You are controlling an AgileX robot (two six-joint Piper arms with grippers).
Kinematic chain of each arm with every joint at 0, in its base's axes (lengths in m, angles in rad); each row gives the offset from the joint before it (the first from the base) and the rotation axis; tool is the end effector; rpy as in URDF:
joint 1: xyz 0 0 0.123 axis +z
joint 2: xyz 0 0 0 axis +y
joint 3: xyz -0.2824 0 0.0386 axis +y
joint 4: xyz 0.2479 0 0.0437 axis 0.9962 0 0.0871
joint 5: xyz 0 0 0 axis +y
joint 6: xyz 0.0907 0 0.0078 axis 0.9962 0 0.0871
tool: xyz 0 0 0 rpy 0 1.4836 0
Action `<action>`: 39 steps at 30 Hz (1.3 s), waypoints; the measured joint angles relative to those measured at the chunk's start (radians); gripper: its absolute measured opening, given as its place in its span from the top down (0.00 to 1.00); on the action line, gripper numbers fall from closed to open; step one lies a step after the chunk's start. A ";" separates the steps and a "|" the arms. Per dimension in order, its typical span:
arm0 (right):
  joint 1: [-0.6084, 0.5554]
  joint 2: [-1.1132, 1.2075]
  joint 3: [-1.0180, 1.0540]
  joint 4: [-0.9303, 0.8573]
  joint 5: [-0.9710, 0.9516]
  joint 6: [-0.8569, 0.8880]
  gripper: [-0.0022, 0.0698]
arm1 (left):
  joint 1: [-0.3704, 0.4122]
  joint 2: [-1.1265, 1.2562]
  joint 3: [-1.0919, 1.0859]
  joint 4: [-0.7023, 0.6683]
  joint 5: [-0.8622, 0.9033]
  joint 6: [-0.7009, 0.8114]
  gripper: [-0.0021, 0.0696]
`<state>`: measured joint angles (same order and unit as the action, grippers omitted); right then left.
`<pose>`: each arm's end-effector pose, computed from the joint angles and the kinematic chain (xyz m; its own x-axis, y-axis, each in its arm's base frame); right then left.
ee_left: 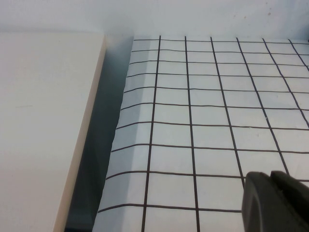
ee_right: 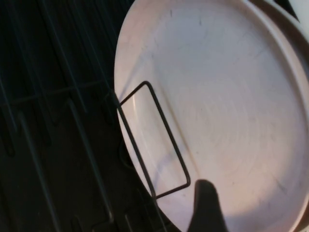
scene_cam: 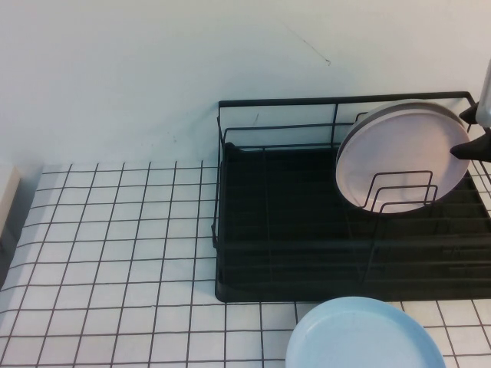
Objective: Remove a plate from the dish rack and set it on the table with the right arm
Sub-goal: Grasp the plate from the shelf
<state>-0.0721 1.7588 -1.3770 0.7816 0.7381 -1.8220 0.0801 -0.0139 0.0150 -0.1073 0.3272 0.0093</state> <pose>0.3909 0.0151 0.2802 -0.0590 -0.8149 -0.5766 -0.7964 0.3867 -0.4650 0.0535 0.0011 0.1794 -0.2310 -0.1110 -0.9666 -0.0682 0.9929 -0.0977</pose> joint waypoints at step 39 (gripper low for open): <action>0.109 0.102 -0.007 0.157 -0.220 -0.173 0.80 | 0.000 0.000 0.000 0.000 0.000 0.000 0.98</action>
<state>0.0373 1.8612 -1.3843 0.9382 0.5178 -1.9954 0.0801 -0.0139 0.0150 -0.1073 0.3272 0.0093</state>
